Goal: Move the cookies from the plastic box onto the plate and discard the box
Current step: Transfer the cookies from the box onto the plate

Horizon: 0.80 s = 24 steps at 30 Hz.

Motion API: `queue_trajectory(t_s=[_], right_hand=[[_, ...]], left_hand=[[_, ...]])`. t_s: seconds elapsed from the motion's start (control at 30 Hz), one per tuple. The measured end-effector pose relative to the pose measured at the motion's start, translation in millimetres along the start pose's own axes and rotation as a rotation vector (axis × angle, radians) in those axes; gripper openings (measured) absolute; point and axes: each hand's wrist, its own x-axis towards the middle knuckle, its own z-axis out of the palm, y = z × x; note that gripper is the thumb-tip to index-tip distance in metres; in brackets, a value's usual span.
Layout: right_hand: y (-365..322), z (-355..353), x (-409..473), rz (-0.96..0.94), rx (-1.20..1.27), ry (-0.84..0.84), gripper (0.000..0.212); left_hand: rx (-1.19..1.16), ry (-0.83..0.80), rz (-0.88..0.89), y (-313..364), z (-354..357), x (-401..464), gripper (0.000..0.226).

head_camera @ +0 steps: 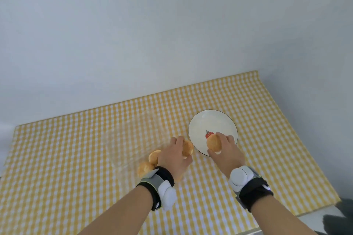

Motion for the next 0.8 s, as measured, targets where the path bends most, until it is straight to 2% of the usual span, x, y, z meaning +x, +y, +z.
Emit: queue_trajectory(t_s=[0.17, 0.33, 0.63, 0.8], right_hand=[[46, -9, 17, 0.068, 0.031, -0.051, 0.056], [63, 1, 26, 0.059, 0.038, -0.090, 0.055], [55, 8, 34, 0.015, 0.009, -0.131, 0.061], [50, 11, 18, 0.009, 0.090, -0.055, 0.071]], left_hand=[[0.078, -0.108, 0.054, 52, 35, 40, 0.056], [0.132, -0.195, -0.041, 74, 64, 56, 0.056], [0.079, -0.147, -0.075, 65, 62, 50, 0.058], [0.022, -0.074, -0.062, 43, 47, 24, 0.061]])
